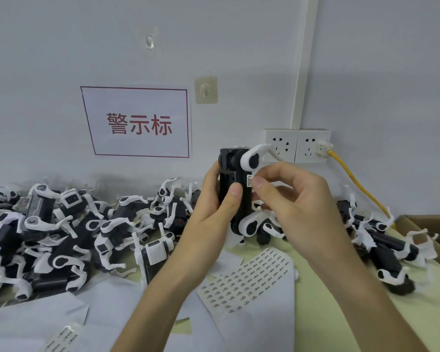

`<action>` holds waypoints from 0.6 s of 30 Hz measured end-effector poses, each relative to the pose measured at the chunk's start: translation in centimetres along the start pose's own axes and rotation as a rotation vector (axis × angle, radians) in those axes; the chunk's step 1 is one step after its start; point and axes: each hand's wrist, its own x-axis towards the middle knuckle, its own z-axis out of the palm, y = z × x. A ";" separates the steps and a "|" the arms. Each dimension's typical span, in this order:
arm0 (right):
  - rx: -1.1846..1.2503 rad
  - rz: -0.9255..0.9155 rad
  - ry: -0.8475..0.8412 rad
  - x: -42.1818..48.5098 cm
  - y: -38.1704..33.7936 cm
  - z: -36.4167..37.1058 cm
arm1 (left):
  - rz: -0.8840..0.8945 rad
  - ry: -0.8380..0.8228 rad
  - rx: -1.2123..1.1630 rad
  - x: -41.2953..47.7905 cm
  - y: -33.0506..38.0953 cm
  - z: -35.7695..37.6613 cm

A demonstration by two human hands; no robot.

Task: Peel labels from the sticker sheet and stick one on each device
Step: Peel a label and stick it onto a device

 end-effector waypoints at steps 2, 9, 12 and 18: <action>-0.025 -0.011 0.008 0.0 0.0 0.0 | 0.009 0.004 0.015 0.0 0.0 0.0; -0.004 -0.003 0.003 -0.1 -0.3 0.1 | 0.028 0.018 0.030 0.0 0.0 0.2; 0.005 0.008 0.016 -0.1 -0.3 0.2 | 0.037 0.018 0.019 0.0 -0.1 0.3; 0.007 0.022 0.051 -0.2 -0.3 0.4 | 0.070 0.027 0.036 0.0 -0.4 0.4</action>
